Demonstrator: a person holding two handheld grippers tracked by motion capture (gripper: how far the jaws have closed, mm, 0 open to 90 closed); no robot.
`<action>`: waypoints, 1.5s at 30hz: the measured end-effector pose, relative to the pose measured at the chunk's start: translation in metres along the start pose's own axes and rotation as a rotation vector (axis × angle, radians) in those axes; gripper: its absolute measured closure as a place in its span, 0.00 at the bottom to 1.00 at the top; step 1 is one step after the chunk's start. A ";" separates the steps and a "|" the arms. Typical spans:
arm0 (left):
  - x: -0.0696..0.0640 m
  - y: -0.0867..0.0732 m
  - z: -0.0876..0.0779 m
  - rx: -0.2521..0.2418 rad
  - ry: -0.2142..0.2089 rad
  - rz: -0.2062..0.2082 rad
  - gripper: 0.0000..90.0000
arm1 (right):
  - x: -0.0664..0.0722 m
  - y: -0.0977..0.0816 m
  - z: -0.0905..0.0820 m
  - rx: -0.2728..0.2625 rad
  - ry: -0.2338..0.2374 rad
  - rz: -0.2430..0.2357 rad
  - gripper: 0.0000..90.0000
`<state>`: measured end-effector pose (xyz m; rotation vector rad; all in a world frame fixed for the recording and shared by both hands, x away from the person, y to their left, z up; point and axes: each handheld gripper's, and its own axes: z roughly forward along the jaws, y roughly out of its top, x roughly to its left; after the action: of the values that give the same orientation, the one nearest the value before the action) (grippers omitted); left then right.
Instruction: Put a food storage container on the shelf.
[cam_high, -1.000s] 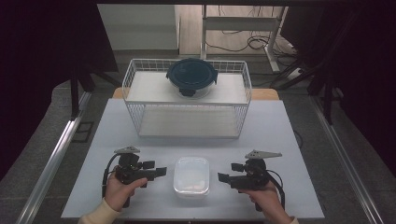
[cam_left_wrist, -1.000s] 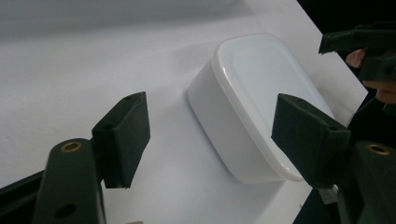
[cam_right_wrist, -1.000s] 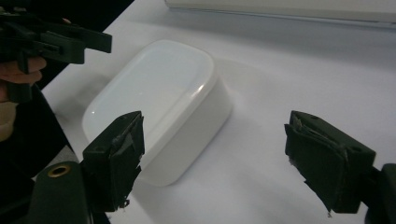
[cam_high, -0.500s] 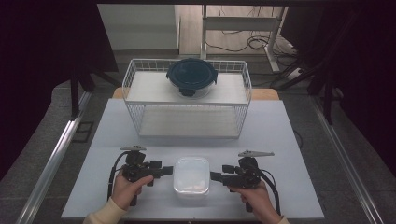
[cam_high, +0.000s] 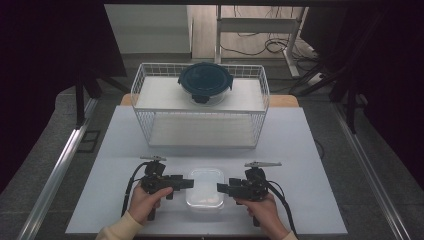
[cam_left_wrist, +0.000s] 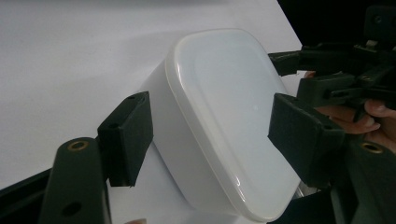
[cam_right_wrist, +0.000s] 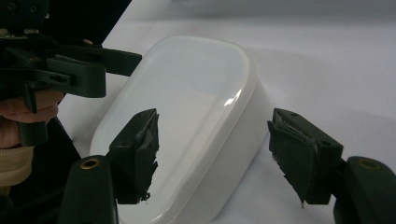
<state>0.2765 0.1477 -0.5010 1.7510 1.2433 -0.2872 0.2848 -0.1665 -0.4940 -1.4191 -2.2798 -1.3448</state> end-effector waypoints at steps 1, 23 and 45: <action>0.001 0.000 0.000 0.003 0.004 -0.002 0.34 | 0.000 0.000 0.000 0.001 0.003 0.005 0.37; 0.011 -0.007 0.009 0.038 -0.067 -0.085 0.62 | -0.009 -0.005 0.007 0.015 0.081 0.123 0.59; -0.005 -0.019 -0.006 -0.031 -0.046 -0.079 0.79 | 0.000 -0.012 -0.011 -0.033 0.103 0.145 0.79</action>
<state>0.2565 0.1504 -0.5046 1.6624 1.2794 -0.3502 0.2720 -0.1767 -0.4955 -1.4581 -2.0578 -1.3824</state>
